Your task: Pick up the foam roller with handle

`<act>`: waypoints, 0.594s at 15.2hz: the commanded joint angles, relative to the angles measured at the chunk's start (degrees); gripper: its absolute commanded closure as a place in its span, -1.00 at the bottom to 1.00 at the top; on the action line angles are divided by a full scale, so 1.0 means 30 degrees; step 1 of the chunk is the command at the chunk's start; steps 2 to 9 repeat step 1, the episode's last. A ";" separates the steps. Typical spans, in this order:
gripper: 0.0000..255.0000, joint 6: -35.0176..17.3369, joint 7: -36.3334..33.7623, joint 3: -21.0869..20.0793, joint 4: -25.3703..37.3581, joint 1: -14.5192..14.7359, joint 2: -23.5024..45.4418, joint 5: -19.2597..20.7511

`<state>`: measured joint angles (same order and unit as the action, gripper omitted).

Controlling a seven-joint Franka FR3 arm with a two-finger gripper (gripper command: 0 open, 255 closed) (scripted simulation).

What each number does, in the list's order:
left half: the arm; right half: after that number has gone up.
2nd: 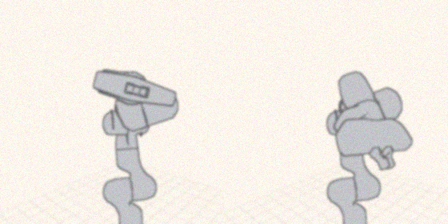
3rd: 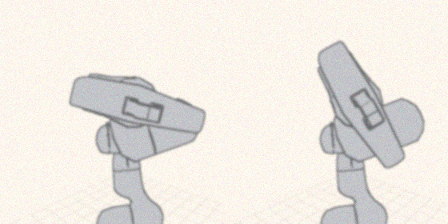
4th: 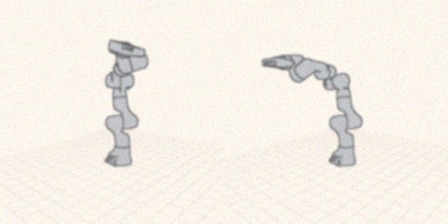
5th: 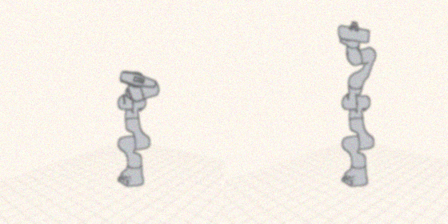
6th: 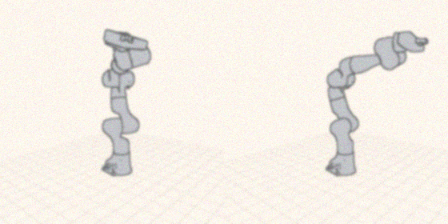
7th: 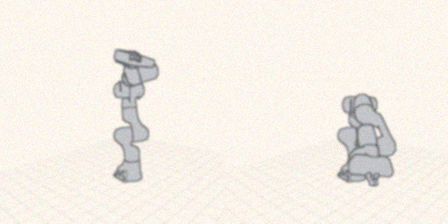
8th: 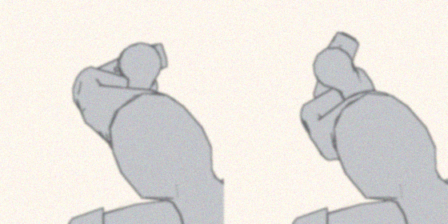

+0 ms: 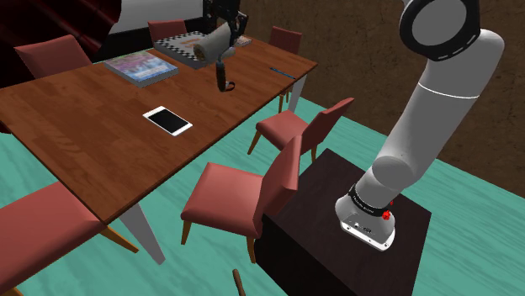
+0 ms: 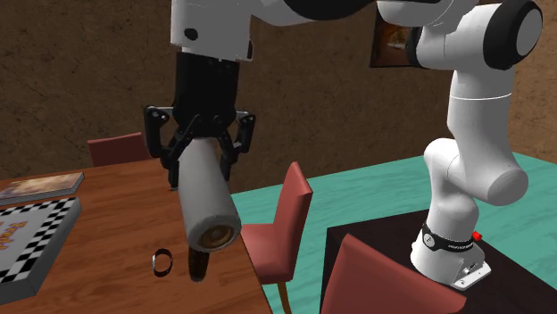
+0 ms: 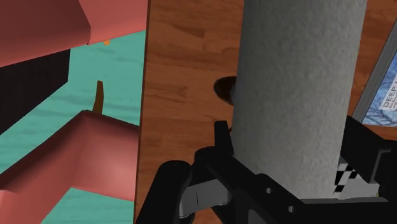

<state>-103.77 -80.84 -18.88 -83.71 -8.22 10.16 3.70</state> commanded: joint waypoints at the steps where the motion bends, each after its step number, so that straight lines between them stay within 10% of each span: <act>1: 1.00 0.0173 -0.0003 -0.0002 0.0266 0.0017 0.0081 0.0029; 9: 1.00 0.0173 -0.0003 -0.0002 0.0266 0.0017 0.0081 0.0029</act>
